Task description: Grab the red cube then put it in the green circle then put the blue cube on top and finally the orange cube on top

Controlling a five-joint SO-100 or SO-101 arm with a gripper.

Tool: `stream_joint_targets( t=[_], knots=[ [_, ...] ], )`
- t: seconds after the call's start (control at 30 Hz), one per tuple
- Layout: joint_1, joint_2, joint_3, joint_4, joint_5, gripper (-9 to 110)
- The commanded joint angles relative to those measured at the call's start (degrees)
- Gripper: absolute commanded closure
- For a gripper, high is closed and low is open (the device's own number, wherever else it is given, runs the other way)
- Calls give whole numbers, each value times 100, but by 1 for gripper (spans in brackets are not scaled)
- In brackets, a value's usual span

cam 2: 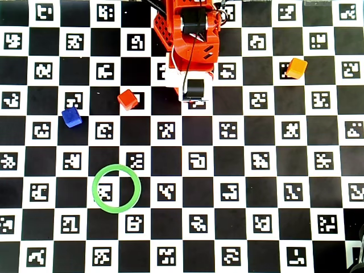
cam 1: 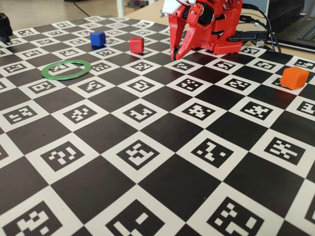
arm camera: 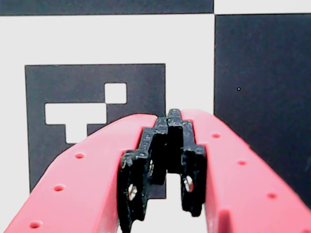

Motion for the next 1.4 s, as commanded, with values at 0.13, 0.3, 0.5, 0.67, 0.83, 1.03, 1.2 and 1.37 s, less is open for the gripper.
stream_joint_targets(
  t=[0.13, 0.3, 0.5, 0.67, 0.83, 1.03, 1.2, 1.37],
  knots=[
    [44, 299, 325, 378, -35, 106],
    [44, 299, 325, 378, -35, 106],
    [9, 299, 325, 369, 62, 106],
    [-62, 149, -176, 369, 589, 106],
    [-114, -721, -1169, -18, 1617, 106],
    [-70, -2109, -2628, 0, 2153, 106],
    [-88, -2953, -3814, 264, 3217, 106],
    [149, -3858, -5115, 826, 5054, 105]
  ],
)
